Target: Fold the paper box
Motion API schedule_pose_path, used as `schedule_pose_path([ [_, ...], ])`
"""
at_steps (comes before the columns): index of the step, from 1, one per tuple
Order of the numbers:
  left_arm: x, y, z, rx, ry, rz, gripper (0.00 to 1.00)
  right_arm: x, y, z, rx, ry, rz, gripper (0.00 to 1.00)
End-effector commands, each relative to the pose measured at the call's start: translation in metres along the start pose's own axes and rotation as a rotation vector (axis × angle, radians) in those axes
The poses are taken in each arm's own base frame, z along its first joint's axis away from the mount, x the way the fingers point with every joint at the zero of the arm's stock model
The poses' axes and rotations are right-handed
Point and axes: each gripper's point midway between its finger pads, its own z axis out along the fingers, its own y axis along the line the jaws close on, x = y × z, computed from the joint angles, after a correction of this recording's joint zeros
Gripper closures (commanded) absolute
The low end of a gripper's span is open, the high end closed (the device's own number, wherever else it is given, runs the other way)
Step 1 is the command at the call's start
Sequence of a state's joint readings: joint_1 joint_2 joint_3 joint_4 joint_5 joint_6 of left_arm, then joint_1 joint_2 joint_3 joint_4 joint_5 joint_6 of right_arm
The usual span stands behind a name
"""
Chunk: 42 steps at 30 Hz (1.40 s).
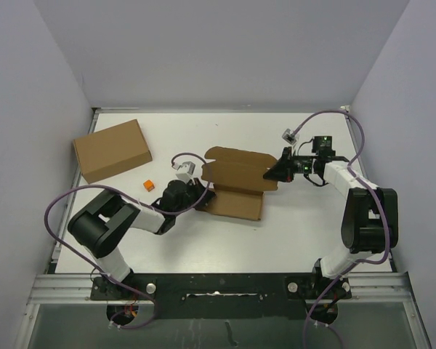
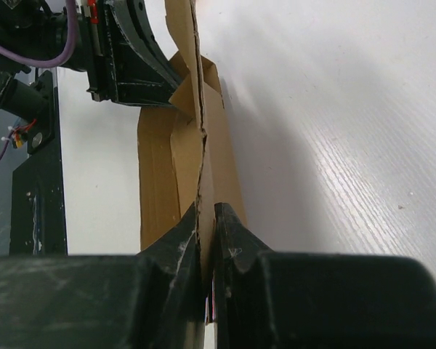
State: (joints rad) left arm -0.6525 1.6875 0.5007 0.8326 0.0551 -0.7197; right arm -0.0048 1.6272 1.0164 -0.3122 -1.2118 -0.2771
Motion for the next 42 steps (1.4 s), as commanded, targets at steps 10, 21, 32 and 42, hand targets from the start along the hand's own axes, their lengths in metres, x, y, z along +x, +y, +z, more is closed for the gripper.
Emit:
schedule_pose_path([
  [10, -0.040, -0.027, 0.023, 0.042, -0.195, -0.001, 1.00, -0.005, 0.012, 0.012, -0.060, -0.006, -0.028, 1.00],
  [21, -0.046, -0.032, 0.030, 0.067, -0.219, 0.028, 1.00, -0.004, 0.009, 0.010, -0.051, 0.001, -0.037, 1.00],
  [32, -0.048, -0.051, -0.015, 0.128, -0.179, 0.048, 0.97, -0.007, 0.001, -0.001, -0.017, -0.016, -0.032, 1.00],
  [42, -0.028, -0.041, -0.065, -0.001, -0.014, -0.033, 0.95, -0.008, 0.001, -0.002, -0.018, -0.017, -0.040, 1.00],
])
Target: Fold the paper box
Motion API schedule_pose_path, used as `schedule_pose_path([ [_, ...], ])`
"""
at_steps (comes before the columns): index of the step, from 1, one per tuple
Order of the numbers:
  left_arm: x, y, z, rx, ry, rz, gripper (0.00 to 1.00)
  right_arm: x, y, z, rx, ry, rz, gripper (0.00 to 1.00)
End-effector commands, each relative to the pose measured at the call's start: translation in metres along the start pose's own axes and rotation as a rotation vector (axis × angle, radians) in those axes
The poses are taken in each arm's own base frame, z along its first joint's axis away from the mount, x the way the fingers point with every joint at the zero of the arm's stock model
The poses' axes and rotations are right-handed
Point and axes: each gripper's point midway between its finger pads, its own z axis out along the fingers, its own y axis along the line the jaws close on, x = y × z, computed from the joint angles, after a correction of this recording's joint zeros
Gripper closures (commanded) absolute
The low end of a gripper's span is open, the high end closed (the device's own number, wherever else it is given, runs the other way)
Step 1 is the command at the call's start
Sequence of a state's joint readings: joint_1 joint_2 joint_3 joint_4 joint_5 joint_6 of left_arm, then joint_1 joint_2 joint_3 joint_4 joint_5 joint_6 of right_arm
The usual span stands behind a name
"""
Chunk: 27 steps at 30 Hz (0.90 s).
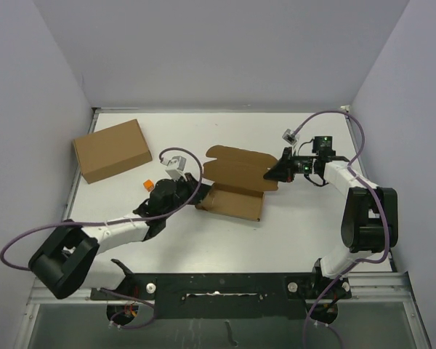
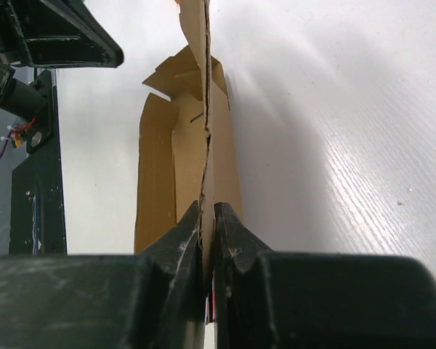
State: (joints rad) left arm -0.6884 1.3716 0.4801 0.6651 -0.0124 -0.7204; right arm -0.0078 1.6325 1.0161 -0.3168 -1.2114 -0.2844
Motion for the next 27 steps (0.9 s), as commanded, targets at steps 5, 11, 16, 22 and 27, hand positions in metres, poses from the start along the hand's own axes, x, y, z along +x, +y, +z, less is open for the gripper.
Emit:
schedule_pose_path([
  [5, 0.038, 0.022, -0.063, -0.175, 0.217, -0.079, 1.00, -0.011, 0.003, -0.001, -0.018, -0.020, -0.046, 1.00],
  [11, 0.058, 0.043, -0.079, -0.251, 0.272, -0.081, 1.00, -0.011, 0.003, -0.001, -0.018, -0.019, -0.046, 1.00],
  [16, 0.069, 0.049, -0.061, -0.247, 0.293, -0.077, 1.00, -0.011, 0.005, -0.001, -0.020, -0.020, -0.047, 1.00],
  [22, 0.061, 0.047, -0.034, -0.219, 0.239, -0.038, 1.00, -0.011, 0.006, -0.001, -0.023, -0.021, -0.048, 1.00],
  [27, 0.056, 0.044, -0.014, -0.215, 0.215, 0.000, 1.00, -0.011, 0.006, 0.000, -0.028, -0.021, -0.046, 1.00],
])
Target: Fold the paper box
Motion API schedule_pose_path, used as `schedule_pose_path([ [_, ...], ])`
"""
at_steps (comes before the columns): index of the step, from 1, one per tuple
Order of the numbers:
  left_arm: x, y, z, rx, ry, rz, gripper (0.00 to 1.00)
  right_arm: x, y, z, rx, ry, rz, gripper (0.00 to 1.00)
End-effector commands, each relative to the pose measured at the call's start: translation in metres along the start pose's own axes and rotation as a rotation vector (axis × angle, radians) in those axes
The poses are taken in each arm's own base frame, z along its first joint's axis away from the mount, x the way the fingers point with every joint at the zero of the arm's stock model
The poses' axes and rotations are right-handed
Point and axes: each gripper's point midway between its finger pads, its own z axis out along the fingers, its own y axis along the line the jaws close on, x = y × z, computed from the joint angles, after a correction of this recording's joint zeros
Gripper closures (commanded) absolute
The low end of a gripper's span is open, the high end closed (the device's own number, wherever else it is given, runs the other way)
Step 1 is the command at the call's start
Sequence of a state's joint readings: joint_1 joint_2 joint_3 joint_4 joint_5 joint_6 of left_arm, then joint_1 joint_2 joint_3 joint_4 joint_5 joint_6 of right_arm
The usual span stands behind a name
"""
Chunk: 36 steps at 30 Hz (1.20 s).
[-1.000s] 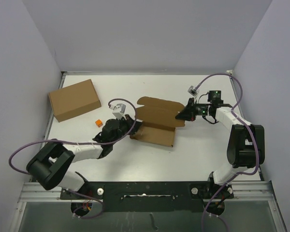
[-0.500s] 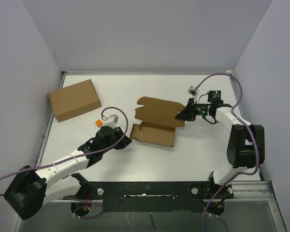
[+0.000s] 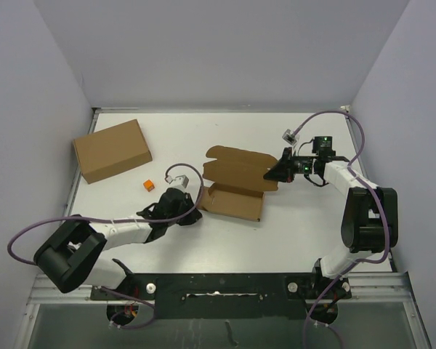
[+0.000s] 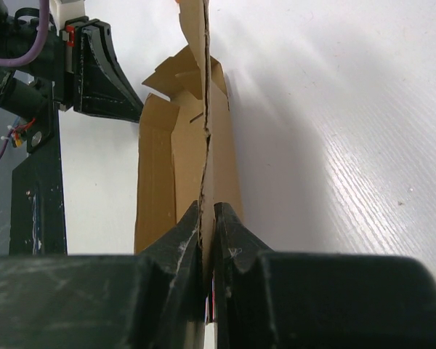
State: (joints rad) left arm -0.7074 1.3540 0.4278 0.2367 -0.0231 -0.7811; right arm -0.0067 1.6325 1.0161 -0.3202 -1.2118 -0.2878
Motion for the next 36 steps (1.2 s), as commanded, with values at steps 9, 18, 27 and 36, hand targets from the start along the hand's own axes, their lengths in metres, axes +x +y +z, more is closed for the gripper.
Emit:
schedule_pose_path([
  [9, -0.060, -0.038, 0.017, 0.007, -0.206, 0.113, 1.00, -0.010, 0.005, 0.001, -0.031, -0.021, -0.043, 1.00],
  [18, -0.052, -0.065, 0.029, 0.146, -0.177, 0.201, 1.00, -0.009, 0.006, 0.002, -0.035, -0.019, -0.042, 1.00],
  [27, -0.040, -0.082, 0.028, 0.289, -0.165, 0.362, 1.00, -0.009, 0.006, 0.002, -0.036, -0.018, -0.042, 1.00],
  [36, -0.030, -0.080, 0.032, 0.315, -0.124, 0.394, 1.00, -0.010, 0.006, 0.001, -0.035, -0.019, -0.047, 1.00],
])
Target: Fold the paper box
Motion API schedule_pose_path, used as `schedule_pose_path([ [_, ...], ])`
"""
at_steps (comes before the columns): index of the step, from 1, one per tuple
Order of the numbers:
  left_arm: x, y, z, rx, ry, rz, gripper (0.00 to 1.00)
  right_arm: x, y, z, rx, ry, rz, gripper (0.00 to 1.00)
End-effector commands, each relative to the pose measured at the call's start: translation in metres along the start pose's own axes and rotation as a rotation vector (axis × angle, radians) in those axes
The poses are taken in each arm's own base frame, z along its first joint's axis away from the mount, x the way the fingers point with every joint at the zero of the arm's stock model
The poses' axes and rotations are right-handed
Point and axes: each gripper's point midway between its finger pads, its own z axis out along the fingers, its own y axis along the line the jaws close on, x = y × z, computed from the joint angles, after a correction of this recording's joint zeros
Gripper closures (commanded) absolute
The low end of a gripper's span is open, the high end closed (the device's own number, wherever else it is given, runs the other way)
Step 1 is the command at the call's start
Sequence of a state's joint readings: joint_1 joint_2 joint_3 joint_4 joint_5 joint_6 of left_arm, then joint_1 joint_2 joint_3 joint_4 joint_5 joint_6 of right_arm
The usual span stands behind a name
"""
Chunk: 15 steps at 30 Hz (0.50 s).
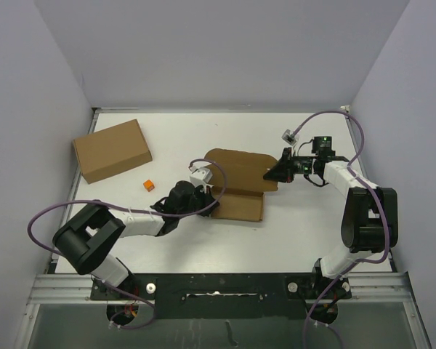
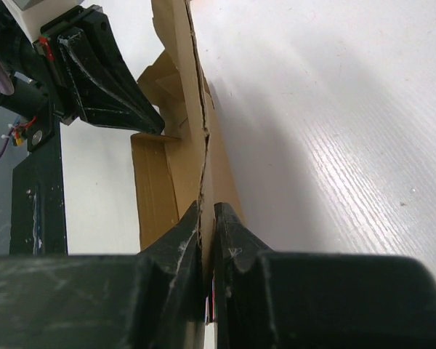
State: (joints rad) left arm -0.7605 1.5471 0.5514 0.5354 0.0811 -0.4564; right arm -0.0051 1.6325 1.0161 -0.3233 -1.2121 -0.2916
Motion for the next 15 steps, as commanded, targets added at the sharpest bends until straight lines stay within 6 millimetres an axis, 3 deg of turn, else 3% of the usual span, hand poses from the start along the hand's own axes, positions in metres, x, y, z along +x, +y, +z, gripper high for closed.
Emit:
schedule_pose_path([
  [1, -0.007, -0.010, 0.004, 0.058, -0.028, 0.036, 1.00, -0.010, 0.006, 0.001, -0.033, -0.020, -0.045, 1.00],
  [6, -0.005, -0.013, 0.006, 0.075, -0.017, 0.029, 1.00, -0.011, 0.006, 0.001, -0.034, -0.021, -0.046, 1.00],
  [15, 0.021, -0.013, 0.003, 0.104, 0.059, 0.004, 1.00, -0.011, 0.005, 0.001, -0.025, -0.019, -0.046, 1.00],
])
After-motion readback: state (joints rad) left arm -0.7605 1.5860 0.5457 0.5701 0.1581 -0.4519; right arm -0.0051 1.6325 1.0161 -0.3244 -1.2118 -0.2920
